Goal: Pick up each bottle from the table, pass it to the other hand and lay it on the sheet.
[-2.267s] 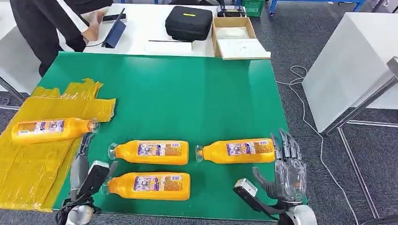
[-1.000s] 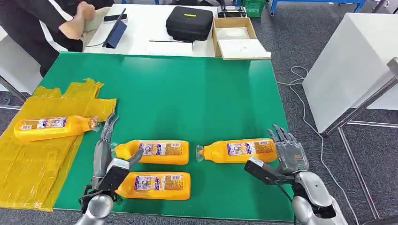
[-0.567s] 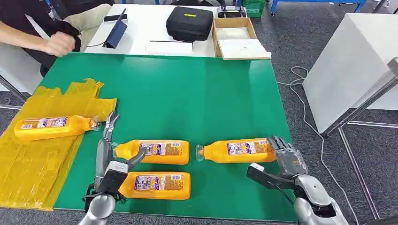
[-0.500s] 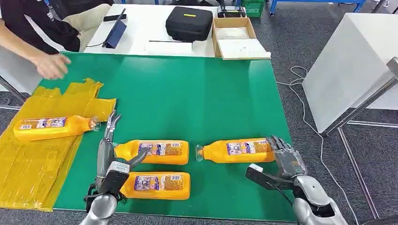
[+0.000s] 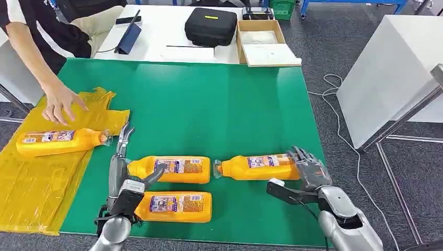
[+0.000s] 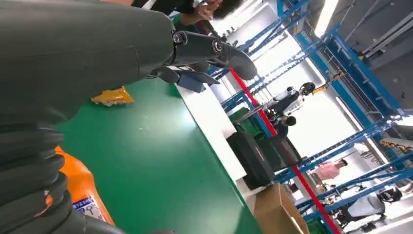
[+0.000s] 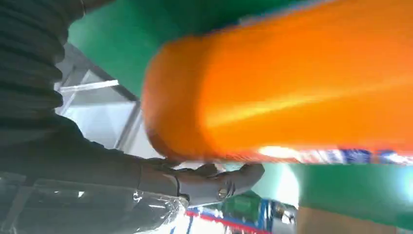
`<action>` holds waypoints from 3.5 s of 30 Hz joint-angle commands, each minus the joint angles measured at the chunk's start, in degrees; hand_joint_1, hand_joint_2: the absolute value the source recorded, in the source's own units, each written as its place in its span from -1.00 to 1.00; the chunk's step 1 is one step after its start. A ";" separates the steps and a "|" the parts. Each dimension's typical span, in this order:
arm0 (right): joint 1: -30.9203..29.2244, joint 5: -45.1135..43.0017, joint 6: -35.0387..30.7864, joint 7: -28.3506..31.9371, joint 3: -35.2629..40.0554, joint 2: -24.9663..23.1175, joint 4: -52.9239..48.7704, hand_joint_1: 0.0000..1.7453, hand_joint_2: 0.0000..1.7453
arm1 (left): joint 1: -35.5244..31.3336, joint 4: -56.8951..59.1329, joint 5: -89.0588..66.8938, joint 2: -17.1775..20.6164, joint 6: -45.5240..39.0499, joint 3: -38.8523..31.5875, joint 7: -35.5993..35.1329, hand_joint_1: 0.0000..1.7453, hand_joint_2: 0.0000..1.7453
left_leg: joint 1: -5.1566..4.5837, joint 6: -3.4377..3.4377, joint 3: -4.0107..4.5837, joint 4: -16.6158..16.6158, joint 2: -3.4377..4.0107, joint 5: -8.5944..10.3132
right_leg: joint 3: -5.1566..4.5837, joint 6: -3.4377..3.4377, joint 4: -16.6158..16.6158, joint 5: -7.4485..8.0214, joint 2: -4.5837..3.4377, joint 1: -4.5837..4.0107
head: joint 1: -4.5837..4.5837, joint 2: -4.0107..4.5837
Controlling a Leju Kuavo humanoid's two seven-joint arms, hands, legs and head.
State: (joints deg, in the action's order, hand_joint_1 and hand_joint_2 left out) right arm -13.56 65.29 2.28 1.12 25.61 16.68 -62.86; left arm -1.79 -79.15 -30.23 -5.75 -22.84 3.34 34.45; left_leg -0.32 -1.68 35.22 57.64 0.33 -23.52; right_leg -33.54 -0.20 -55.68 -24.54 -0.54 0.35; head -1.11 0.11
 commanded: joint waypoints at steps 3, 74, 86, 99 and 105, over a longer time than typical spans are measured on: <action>0.21 6.13 -1.60 -5.95 3.47 -3.50 -2.62 -1.00 1.00 | -2.56 5.05 -0.07 -1.36 0.57 -1.62 -0.33 -1.00 1.00 | 0.03 0.16 -0.21 -0.03 -0.07 -0.07 | 0.22 0.04 0.02 -0.10 0.09 -0.01 | 0.00 0.00; -9.45 3.50 7.81 -1.11 0.95 -6.72 31.25 0.88 1.00 | -7.22 13.96 7.27 0.20 -0.54 1.95 2.99 -1.00 1.00 | -0.19 -0.53 -1.60 -0.08 -0.38 0.04 | 1.16 -0.29 0.56 0.02 0.40 0.07 | 0.02 0.00; -0.88 3.08 -3.03 -6.63 -7.08 -11.40 12.09 1.00 1.00 | -4.08 8.07 6.76 1.15 0.87 1.13 1.00 -1.00 1.00 | -0.20 -0.46 -1.72 -0.13 -0.17 -0.19 | 1.25 -0.36 0.55 -0.10 0.18 0.08 | 0.02 0.00; 4.61 -9.69 -22.63 2.26 -11.19 -13.52 -4.27 1.00 1.00 | -1.68 4.36 5.58 0.46 4.69 1.38 -0.17 -1.00 1.00 | -0.18 -0.55 -1.03 0.01 -0.26 -0.24 | 1.17 -0.57 0.33 -0.13 0.23 0.09 | 0.04 0.00; 6.61 -24.65 -35.11 13.59 -9.04 -20.12 -5.77 1.00 1.00 | -5.01 5.75 2.74 -0.06 9.00 7.81 -4.12 -1.00 1.00 | -0.14 -0.48 -0.55 -0.01 -0.41 -0.17 | 0.69 -0.47 0.29 -0.06 0.39 0.03 | 0.00 0.00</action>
State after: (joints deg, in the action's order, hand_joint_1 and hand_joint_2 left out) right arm -9.23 47.15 -26.04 8.12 16.22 3.71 -63.96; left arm -3.64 -74.75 -24.35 -5.92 -15.76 5.27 34.29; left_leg -0.51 -2.31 34.68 57.62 0.06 -23.67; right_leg -32.89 -0.73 -55.37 -24.55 -0.29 0.42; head -1.11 0.11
